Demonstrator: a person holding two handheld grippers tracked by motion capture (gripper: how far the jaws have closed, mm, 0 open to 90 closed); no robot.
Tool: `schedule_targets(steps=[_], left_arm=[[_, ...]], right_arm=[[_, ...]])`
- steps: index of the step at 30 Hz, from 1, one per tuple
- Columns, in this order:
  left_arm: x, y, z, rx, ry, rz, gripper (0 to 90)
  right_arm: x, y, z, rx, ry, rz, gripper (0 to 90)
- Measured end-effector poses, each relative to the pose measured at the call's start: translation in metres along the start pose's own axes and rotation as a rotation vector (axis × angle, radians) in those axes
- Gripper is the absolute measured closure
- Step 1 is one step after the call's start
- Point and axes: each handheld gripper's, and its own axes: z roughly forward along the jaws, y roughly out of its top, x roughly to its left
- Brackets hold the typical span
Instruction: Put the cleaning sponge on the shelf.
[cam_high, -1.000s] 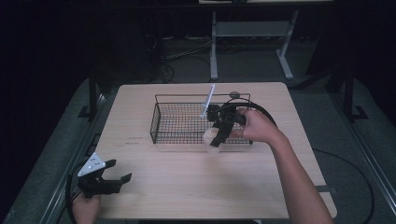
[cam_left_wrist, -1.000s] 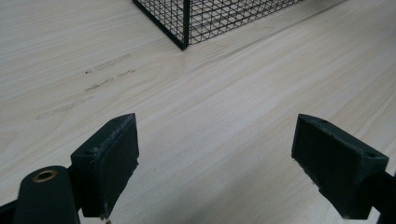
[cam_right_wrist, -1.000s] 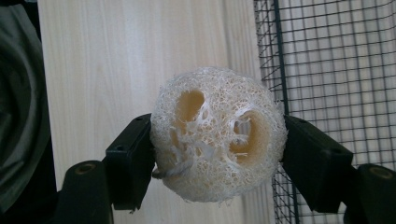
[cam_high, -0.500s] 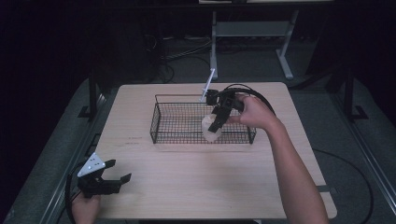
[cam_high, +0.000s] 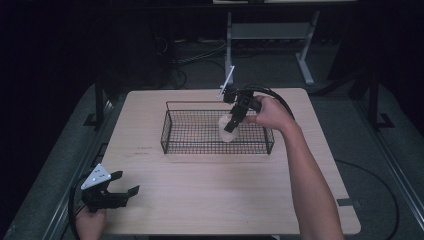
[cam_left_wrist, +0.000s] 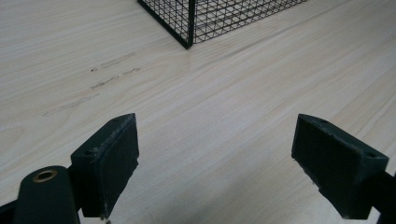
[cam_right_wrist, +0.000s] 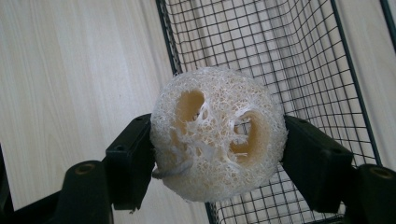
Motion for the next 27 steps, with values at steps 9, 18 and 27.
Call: schedule_targets(steps=[9,18,27], left_arm=[[-0.001,0.000,0.001,0.002,-0.002,0.002,13.7],[0.000,0.000,0.000,-0.001,-0.004,0.002,13.7],[0.000,0.000,0.000,-0.004,-0.001,-0.001,13.7]], right_arm=[[-0.010,-0.001,0.005,0.002,-0.032,0.034,29.2],[-0.018,0.000,0.023,0.040,-0.034,0.055,29.2],[-0.026,-0.004,0.043,0.061,-0.027,0.087,29.2]])
